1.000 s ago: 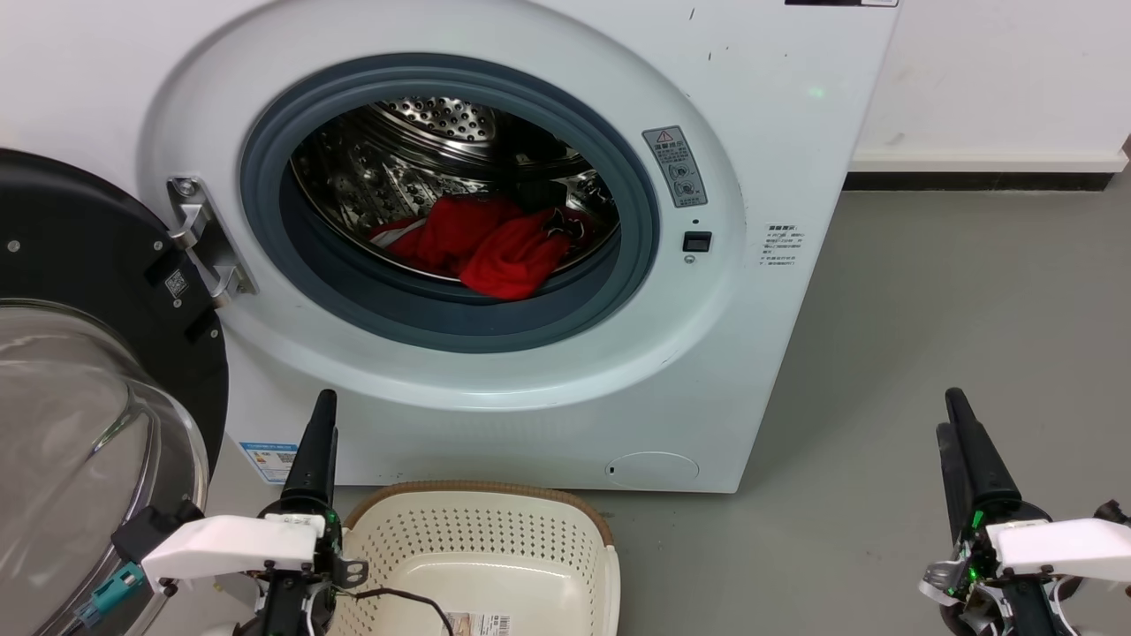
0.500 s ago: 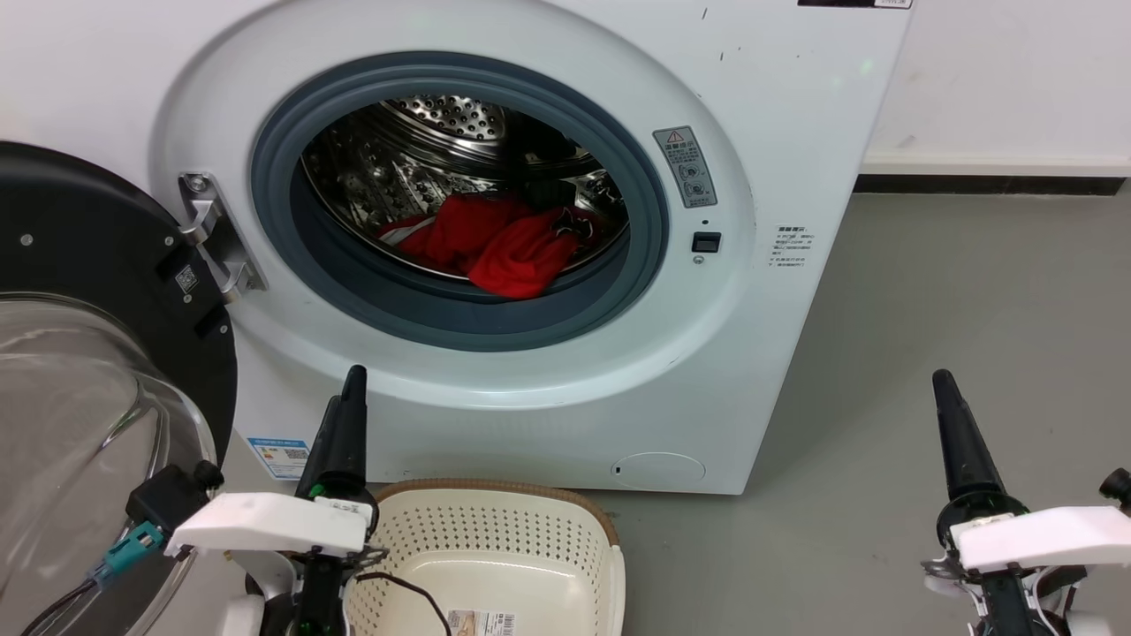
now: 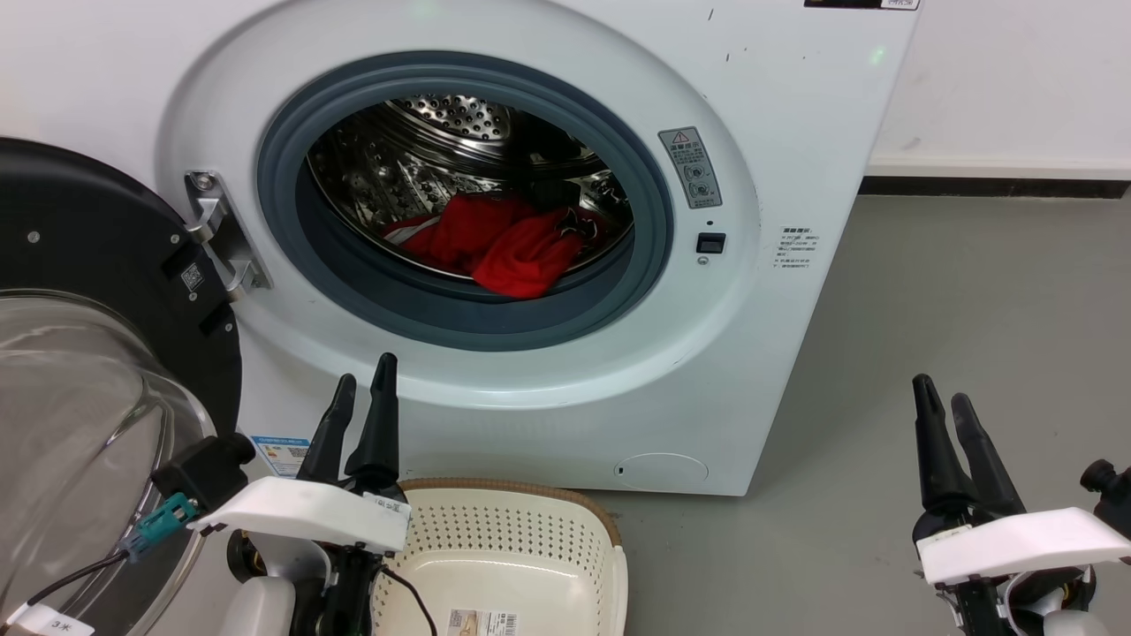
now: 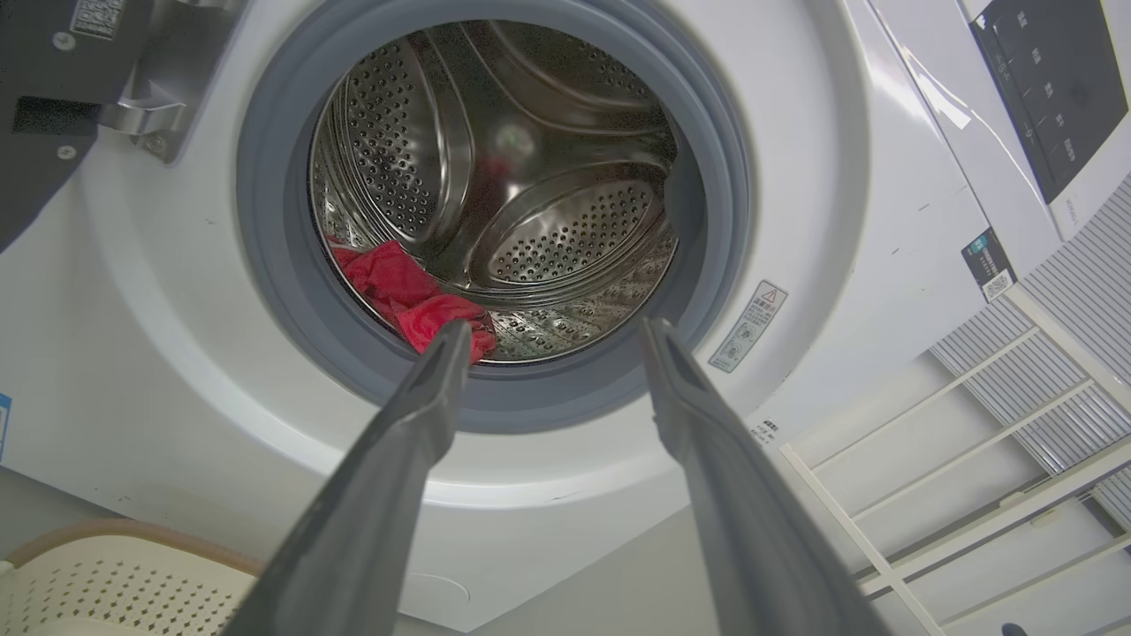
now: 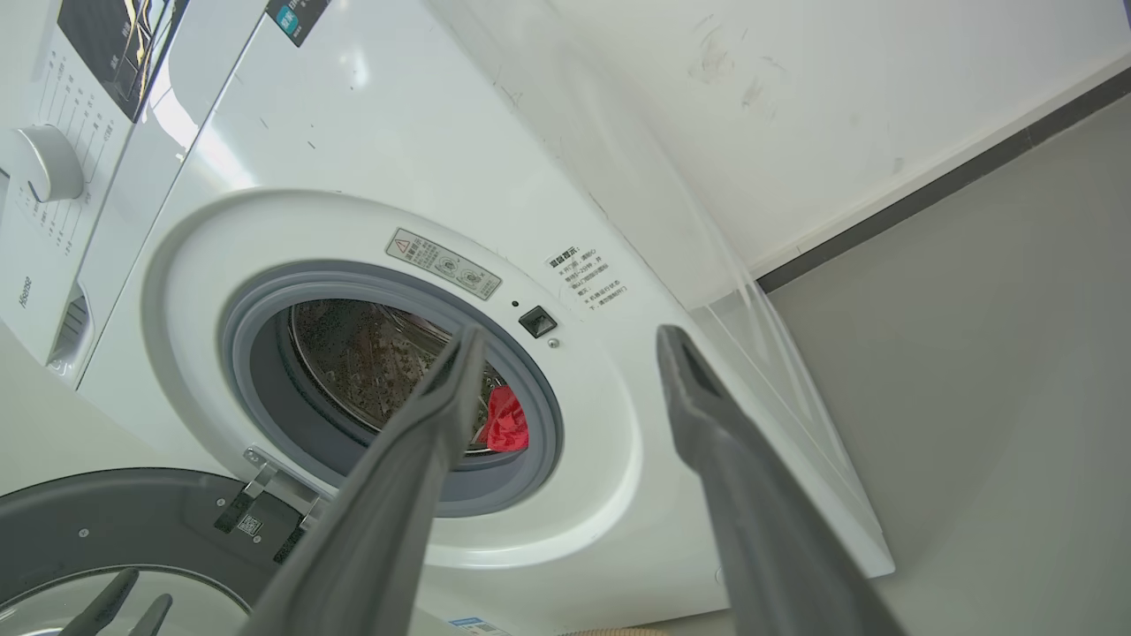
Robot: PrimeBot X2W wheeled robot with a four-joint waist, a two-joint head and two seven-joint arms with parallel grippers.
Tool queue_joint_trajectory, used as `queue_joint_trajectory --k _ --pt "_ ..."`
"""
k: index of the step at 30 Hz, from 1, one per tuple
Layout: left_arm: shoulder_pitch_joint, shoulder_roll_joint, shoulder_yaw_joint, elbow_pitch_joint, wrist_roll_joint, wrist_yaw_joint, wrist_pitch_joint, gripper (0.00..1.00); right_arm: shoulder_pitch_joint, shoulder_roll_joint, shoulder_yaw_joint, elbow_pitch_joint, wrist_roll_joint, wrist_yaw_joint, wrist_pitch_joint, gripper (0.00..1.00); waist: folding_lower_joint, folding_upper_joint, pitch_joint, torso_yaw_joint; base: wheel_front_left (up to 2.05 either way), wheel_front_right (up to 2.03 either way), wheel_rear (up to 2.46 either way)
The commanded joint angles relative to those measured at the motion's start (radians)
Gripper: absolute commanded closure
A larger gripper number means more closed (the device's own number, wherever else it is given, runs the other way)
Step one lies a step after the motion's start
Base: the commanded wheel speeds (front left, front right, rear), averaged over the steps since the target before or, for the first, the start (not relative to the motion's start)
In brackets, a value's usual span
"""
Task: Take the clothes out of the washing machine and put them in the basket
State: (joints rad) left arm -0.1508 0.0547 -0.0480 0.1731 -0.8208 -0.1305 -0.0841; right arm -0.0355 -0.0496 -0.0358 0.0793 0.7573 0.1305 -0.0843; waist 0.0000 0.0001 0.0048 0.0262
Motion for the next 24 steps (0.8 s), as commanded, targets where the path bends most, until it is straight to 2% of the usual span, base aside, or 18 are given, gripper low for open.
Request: queue_joint_trajectory --k 1,10,24 --pt "-0.029 0.008 -0.003 -0.008 0.042 0.000 -0.011 0.00 0.001 -0.002 0.003 -0.015 -0.040 0.000 -0.011 0.00 0.0000 -0.0001 0.000 0.001 0.00 0.00 0.00" --pt "-0.036 0.013 -0.019 0.021 0.197 0.012 -0.038 0.00 0.008 -0.002 0.000 0.005 -0.185 0.000 -0.033 0.00 0.0000 -0.0001 -0.001 0.004 0.00 0.00 0.00" --pt "-0.057 0.024 -0.048 0.067 0.369 0.032 -0.075 0.00 0.014 -0.002 0.002 0.014 -0.371 0.000 -0.045 0.00 0.0000 -0.0001 0.002 0.010 0.00 0.00 0.00"
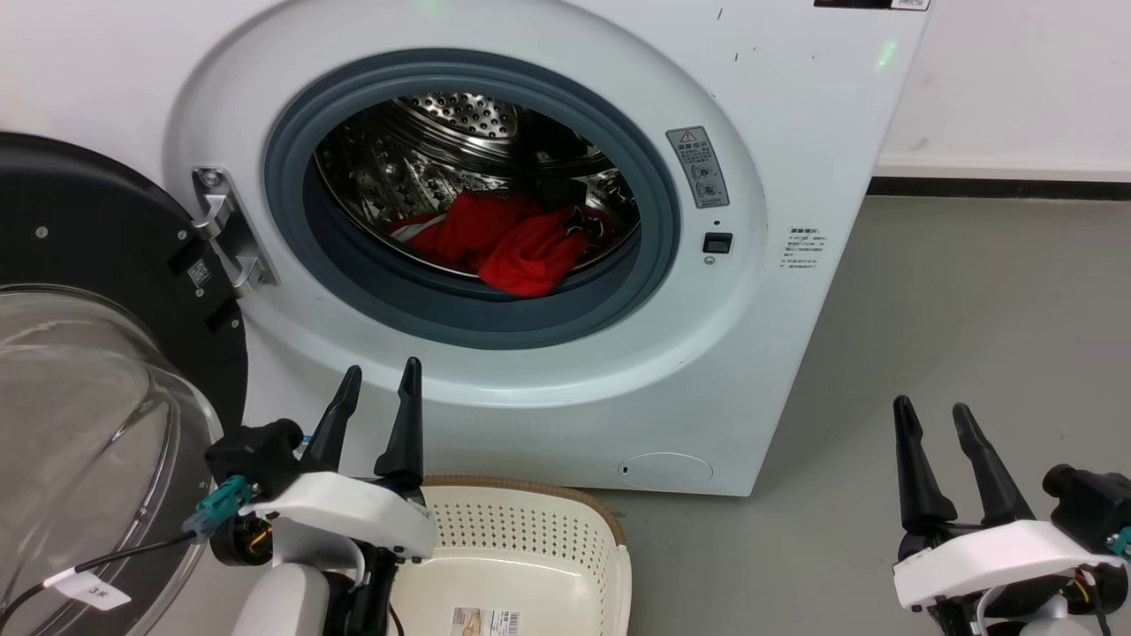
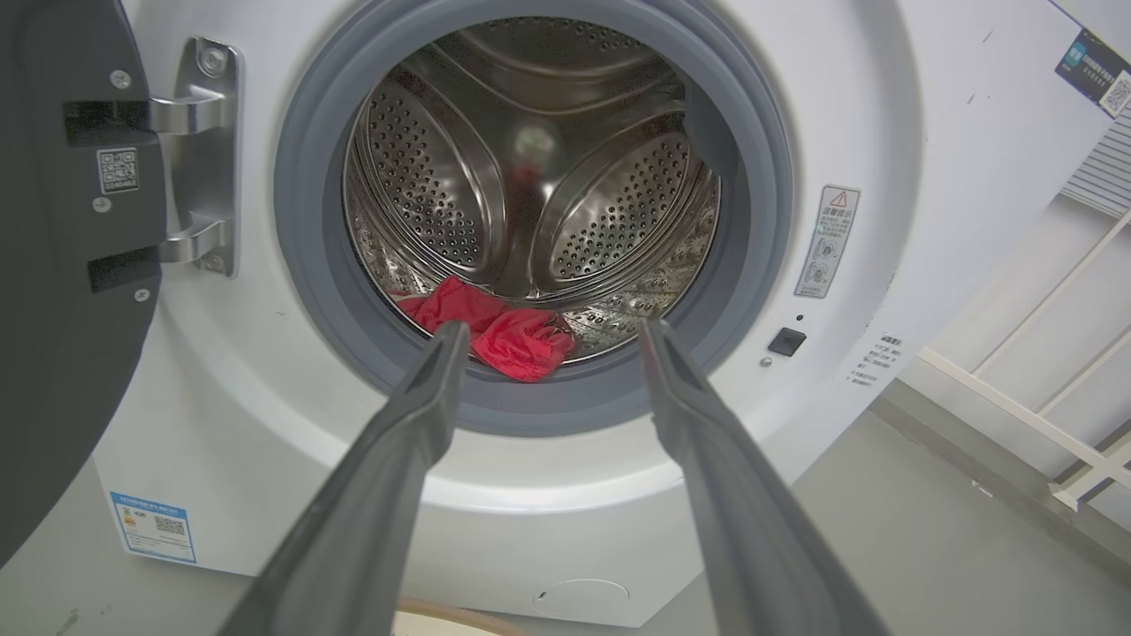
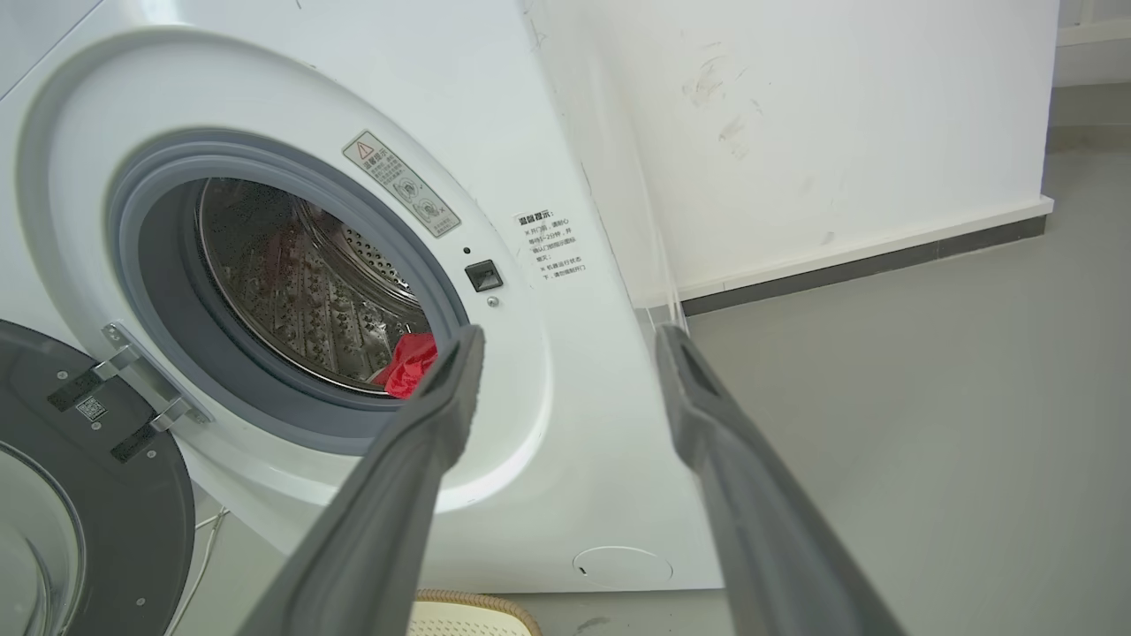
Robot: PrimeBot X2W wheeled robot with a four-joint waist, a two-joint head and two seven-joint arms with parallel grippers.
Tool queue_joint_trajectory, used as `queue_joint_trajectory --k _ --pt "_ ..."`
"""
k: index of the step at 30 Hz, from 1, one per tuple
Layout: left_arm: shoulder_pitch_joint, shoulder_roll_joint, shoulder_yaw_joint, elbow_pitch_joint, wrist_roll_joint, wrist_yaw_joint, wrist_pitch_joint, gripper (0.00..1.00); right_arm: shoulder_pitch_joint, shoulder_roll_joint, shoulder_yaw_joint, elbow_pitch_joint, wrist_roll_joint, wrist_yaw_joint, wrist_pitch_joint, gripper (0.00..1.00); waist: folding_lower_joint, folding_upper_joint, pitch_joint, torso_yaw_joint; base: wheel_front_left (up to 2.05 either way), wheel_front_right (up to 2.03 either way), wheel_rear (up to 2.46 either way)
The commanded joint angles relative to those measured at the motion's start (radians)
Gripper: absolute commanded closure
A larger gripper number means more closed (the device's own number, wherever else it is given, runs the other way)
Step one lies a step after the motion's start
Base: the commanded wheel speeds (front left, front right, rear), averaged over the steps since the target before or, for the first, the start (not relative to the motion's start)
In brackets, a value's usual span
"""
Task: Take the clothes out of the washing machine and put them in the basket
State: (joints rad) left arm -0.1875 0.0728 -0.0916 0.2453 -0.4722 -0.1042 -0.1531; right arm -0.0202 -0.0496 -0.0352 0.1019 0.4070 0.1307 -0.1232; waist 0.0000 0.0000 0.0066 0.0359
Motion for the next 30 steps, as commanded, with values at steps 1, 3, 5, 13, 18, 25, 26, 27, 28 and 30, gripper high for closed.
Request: queue_joint_trajectory --k 1,3,5,13,18,25,26,27,28,30 --pt "-0.022 0.006 -0.006 -0.002 0.032 0.007 -0.010 0.00 -0.001 -0.002 0.000 -0.010 -0.032 0.000 -0.008 0.00 0.0000 0.0000 0.000 0.001 0.00 0.00 0.00" --pt "-0.026 0.008 -0.011 0.003 0.054 0.008 -0.014 0.00 0.001 -0.002 -0.001 -0.013 -0.057 0.000 -0.011 0.00 0.0000 0.0000 0.001 0.002 0.00 0.00 0.00" --pt "-0.029 0.010 -0.016 0.008 0.076 0.014 -0.020 0.00 0.002 -0.002 -0.002 -0.017 -0.081 0.000 -0.012 0.00 0.0000 0.0000 0.001 0.003 0.00 0.00 0.00" --pt "-0.037 0.017 -0.032 0.022 0.154 0.024 -0.038 0.00 0.010 -0.001 -0.004 -0.033 -0.162 0.000 -0.010 0.00 0.0000 0.0000 0.001 0.007 0.00 0.00 0.00" --pt "-0.044 0.023 -0.041 0.030 0.199 0.029 -0.049 0.00 0.016 -0.001 -0.006 -0.040 -0.205 0.000 -0.007 0.00 0.0000 0.0000 0.001 0.009 0.00 0.00 0.00" --pt "-0.051 0.023 -0.045 0.040 0.249 0.038 -0.064 0.00 0.021 -0.001 -0.004 -0.045 -0.269 0.000 -0.007 0.00 0.0000 0.0000 0.002 0.010 0.00 0.00 0.00" --pt "-0.051 0.024 -0.047 0.043 0.257 0.038 -0.066 0.00 0.021 -0.001 -0.004 -0.046 -0.278 0.000 -0.008 0.00 0.0000 0.0000 0.002 0.011 0.00 0.00 0.00" --pt "-0.050 0.023 -0.048 0.046 0.263 0.037 -0.068 0.00 0.022 -0.001 -0.003 -0.047 -0.286 0.000 -0.009 0.00 0.0000 0.0000 0.002 0.011 0.00 0.00 0.00" --pt "-0.051 0.024 -0.048 0.048 0.271 0.037 -0.071 0.00 0.023 -0.001 -0.003 -0.047 -0.294 0.000 -0.009 0.00 0.0000 0.0000 0.002 0.011 0.00 0.00 0.00" --pt "-0.052 0.023 -0.049 0.049 0.282 0.035 -0.074 0.00 0.026 -0.001 -0.003 -0.048 -0.305 0.000 -0.009 0.00 0.0000 0.0000 0.002 0.012 0.00 0.00 0.00"
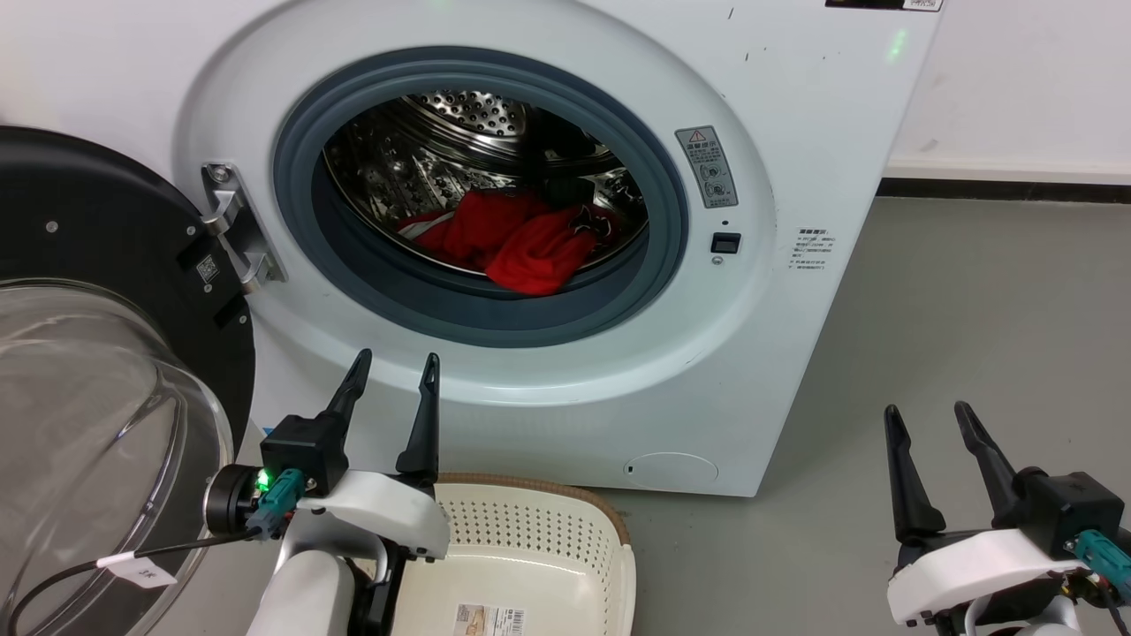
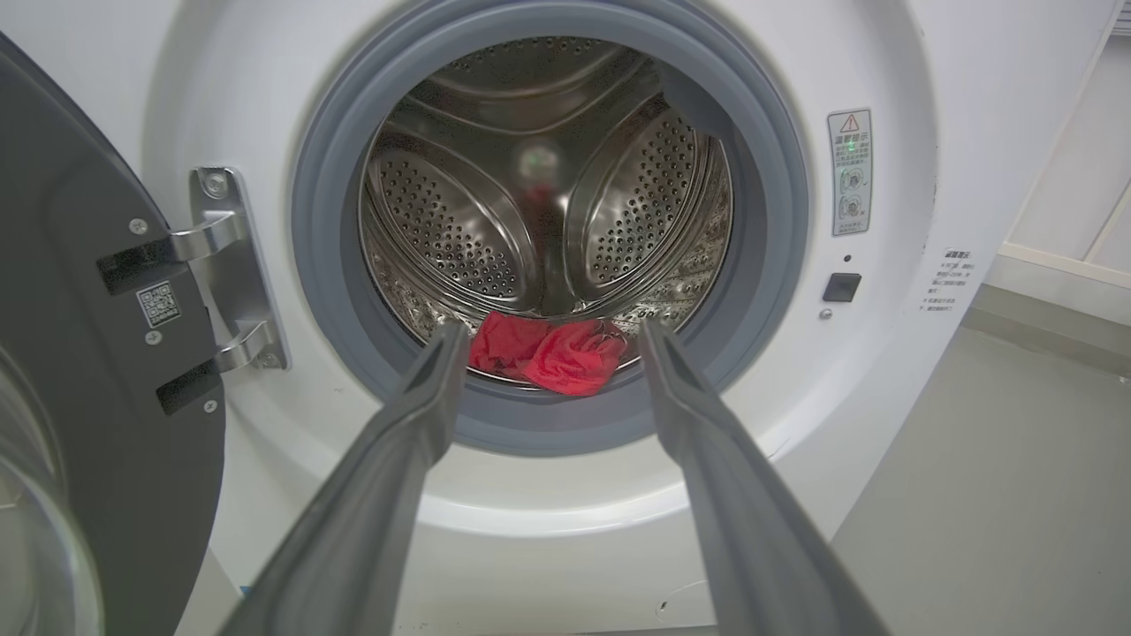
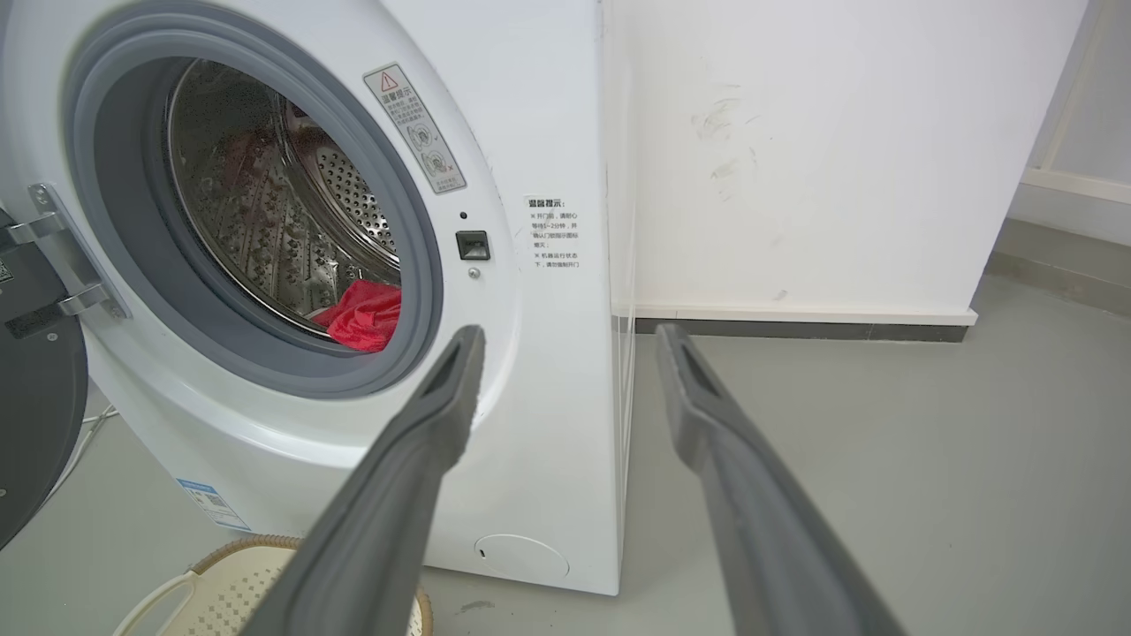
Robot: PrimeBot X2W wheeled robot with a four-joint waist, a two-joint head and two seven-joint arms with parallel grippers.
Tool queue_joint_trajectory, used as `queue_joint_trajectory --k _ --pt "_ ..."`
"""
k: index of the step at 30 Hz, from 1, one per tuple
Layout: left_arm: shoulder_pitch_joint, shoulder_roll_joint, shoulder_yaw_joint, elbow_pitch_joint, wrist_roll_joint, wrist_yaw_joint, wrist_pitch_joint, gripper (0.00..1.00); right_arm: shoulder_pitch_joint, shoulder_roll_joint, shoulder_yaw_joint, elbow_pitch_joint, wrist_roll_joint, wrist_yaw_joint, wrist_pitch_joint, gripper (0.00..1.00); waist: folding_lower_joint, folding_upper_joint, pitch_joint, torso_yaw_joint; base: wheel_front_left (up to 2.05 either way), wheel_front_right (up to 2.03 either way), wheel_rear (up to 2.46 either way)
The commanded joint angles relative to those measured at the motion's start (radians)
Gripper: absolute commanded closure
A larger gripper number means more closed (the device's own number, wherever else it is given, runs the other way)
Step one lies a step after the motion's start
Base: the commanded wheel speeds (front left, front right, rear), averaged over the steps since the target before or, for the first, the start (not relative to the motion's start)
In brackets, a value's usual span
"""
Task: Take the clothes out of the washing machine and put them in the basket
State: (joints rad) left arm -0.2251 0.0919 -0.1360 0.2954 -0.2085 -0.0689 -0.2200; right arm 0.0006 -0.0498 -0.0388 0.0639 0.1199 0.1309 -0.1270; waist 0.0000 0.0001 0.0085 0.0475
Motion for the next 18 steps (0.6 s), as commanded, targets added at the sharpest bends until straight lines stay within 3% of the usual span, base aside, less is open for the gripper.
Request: queue_joint_trajectory --k 1,18 --pt "-0.014 0.003 -0.004 -0.001 0.018 0.000 -0.008 0.00 0.005 -0.001 0.001 -0.010 -0.018 0.000 -0.005 0.00 0.0000 -0.0001 0.000 0.000 0.00 0.00 0.00" --pt "-0.028 -0.013 0.015 0.032 0.098 -0.018 -0.040 0.00 0.010 -0.001 0.005 -0.007 -0.099 0.000 -0.022 0.00 0.0000 -0.0001 0.007 0.004 0.00 0.00 0.00"
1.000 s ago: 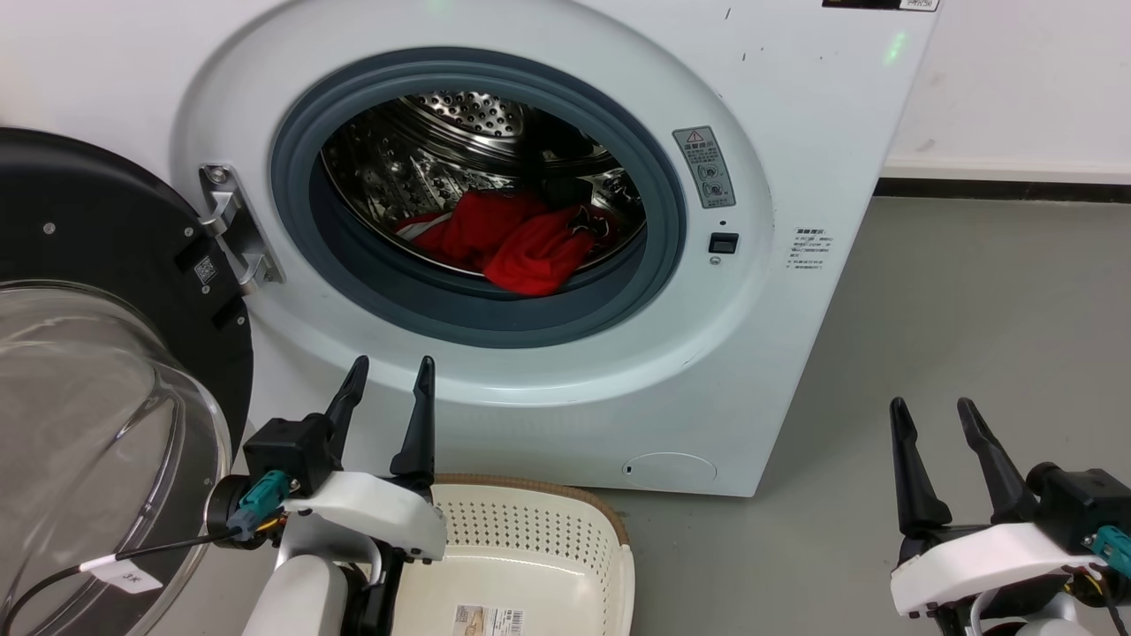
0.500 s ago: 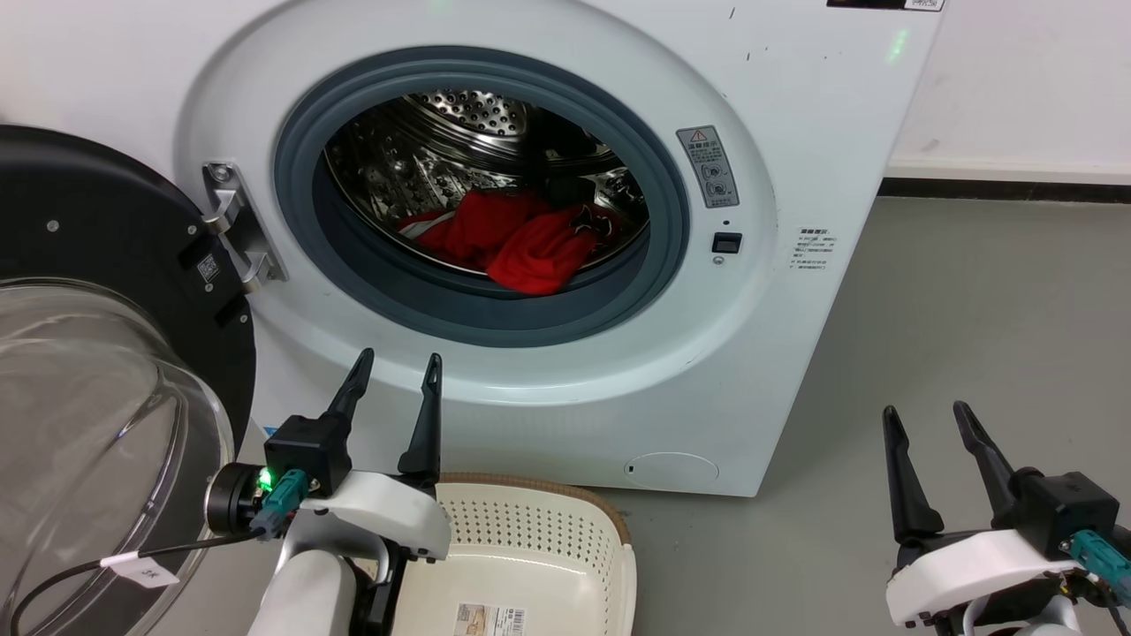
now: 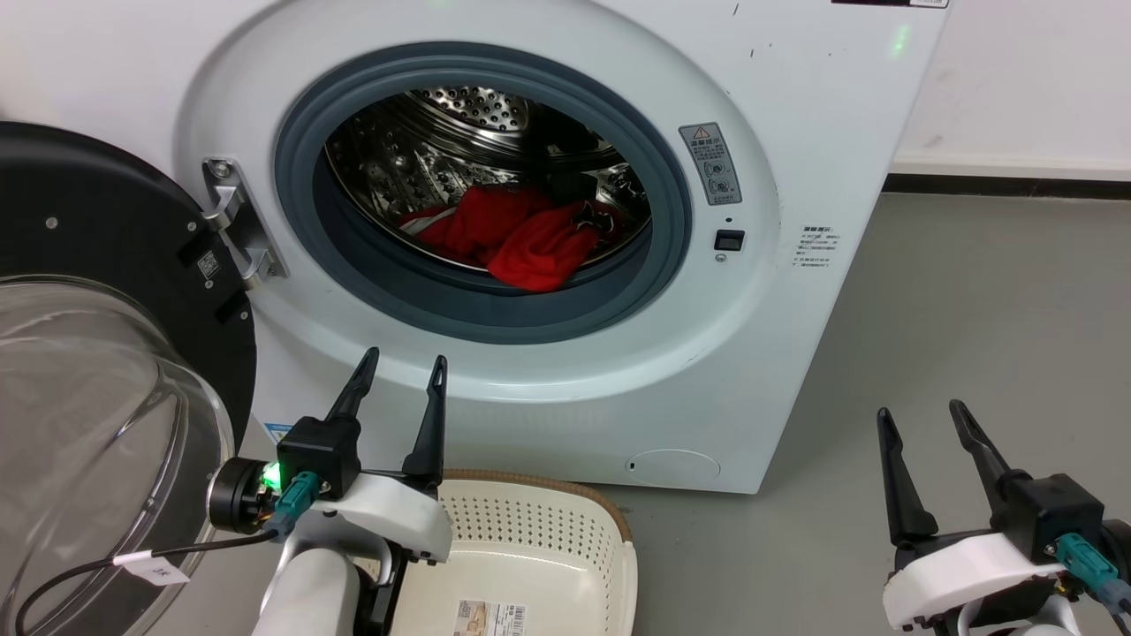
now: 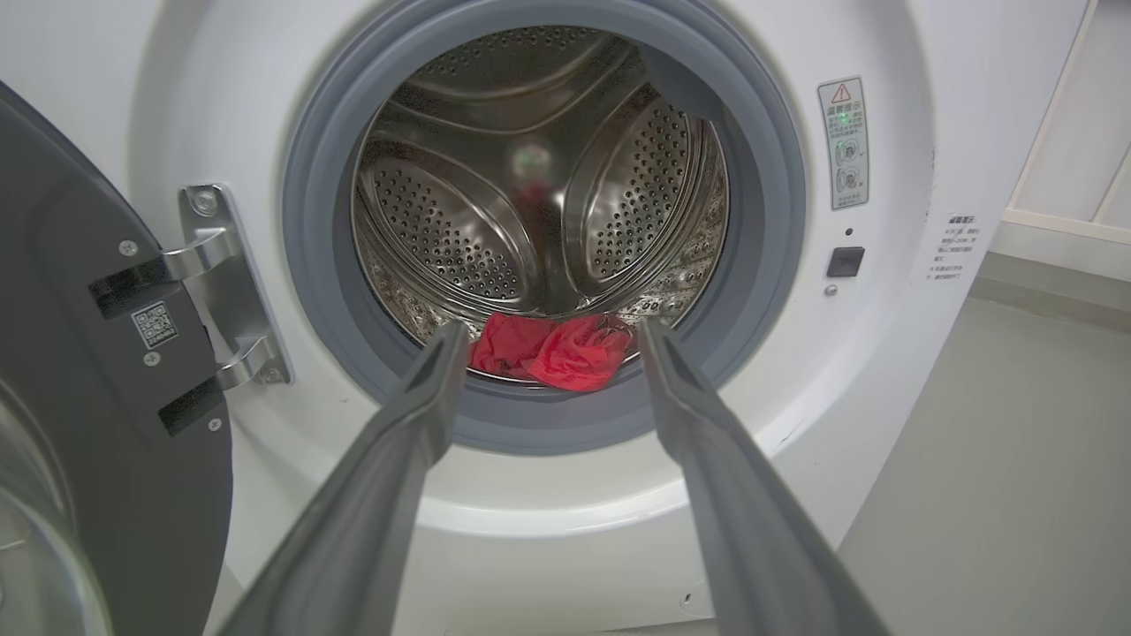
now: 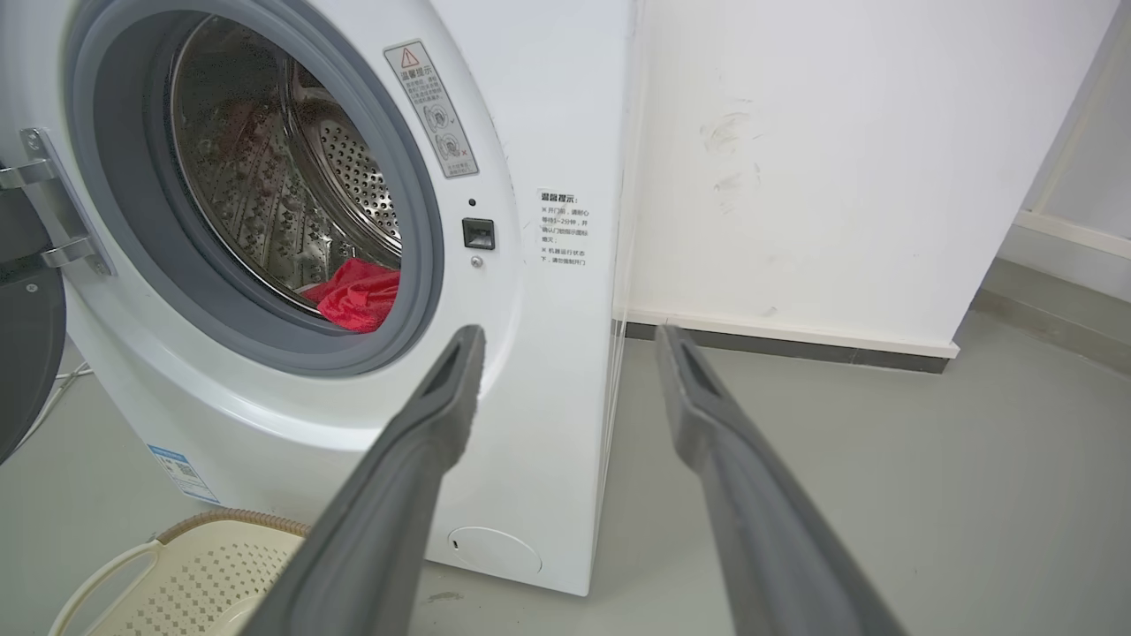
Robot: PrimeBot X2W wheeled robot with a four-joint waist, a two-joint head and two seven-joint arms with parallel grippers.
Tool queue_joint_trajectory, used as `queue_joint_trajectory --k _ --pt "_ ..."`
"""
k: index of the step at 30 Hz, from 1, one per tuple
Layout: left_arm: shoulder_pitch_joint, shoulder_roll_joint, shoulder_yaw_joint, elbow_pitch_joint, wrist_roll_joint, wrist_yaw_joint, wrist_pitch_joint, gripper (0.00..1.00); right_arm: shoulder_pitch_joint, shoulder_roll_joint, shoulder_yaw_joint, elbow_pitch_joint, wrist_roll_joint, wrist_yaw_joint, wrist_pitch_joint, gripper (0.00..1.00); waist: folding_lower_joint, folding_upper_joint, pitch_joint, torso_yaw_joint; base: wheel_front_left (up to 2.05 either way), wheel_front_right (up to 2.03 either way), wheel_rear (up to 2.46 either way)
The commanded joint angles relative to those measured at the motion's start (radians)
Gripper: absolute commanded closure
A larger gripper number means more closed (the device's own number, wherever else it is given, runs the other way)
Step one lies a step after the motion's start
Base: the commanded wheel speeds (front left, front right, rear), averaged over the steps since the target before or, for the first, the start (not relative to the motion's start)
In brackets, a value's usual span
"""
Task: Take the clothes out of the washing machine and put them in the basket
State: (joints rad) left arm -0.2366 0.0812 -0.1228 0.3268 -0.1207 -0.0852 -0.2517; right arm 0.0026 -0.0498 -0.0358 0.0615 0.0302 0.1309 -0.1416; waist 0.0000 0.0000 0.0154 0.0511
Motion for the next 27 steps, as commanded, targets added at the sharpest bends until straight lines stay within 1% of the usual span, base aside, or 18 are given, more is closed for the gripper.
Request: queue_joint_trajectory --k 1,5,22,27 --pt "-0.017 -0.003 0.002 0.004 0.016 -0.003 -0.009 0.00 0.008 -0.001 0.003 -0.003 -0.014 0.000 -0.010 0.00 0.0000 0.0000 0.000 0.000 0.00 0.00 0.00" --pt "-0.018 -0.007 0.009 0.014 0.036 -0.006 -0.016 0.00 0.008 -0.001 0.004 0.000 -0.033 0.000 -0.015 0.00 0.0000 0.0000 0.004 -0.001 0.00 0.00 0.00" --pt "-0.020 -0.018 0.029 0.031 0.030 -0.017 -0.014 0.00 -0.001 -0.001 -0.001 0.014 -0.005 0.000 -0.023 0.00 0.0000 0.0000 0.009 0.000 0.00 0.00 0.00" --pt "-0.054 -0.022 0.033 0.036 0.037 -0.014 -0.014 0.00 -0.021 -0.001 -0.004 -0.007 -0.005 0.000 -0.019 0.00 0.0000 0.0000 0.039 0.001 0.00 0.00 0.00"
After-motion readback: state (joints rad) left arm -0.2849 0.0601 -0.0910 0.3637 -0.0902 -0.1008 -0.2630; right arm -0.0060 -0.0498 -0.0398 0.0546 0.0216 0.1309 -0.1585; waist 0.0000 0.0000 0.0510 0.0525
